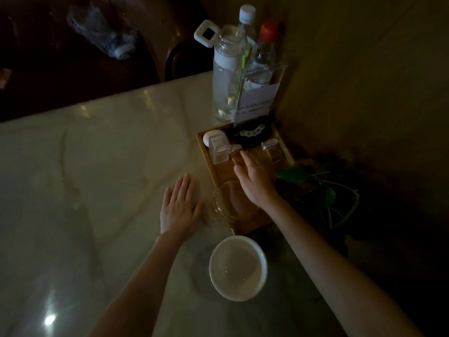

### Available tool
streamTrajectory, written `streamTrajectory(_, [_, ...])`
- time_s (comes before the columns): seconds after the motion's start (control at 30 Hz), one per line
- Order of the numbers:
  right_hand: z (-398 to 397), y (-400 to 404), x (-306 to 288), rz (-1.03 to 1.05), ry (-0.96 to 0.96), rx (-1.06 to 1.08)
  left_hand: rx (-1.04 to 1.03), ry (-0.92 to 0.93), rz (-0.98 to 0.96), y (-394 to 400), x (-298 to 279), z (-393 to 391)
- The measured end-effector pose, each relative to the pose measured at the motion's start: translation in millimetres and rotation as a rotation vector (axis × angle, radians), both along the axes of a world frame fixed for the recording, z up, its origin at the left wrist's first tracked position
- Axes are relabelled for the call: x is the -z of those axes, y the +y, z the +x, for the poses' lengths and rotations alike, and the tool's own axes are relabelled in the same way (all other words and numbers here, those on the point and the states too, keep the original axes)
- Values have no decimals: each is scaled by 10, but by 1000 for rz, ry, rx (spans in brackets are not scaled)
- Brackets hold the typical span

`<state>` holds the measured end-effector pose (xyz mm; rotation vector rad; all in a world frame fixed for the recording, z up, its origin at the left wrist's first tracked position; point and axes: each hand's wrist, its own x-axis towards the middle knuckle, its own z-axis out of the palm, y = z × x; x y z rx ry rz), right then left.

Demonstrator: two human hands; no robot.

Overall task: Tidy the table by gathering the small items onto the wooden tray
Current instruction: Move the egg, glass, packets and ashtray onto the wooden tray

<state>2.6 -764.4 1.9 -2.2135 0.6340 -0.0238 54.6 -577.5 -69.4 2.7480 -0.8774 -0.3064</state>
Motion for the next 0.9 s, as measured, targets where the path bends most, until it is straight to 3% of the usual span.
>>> streamTrajectory(0.17, [-286,65,-138,29,-69,61,-14,223,-46,-84,-325,65])
streamTrajectory(0.33, [-603,231,-120,114,-96,222,-298,442,-474,-196,-668,6])
streamTrajectory(0.4, [-702,256,-94,209,-74,292,-357,522,-560,-210,-699,-65])
streamTrajectory(0.6, [-786,168,-72,485,108,430,-405,593,-460,-293,-708,-153])
streamTrajectory(0.9, [-764,139,-66,499,110,442,-624,957,-575,-295,-647,-140])
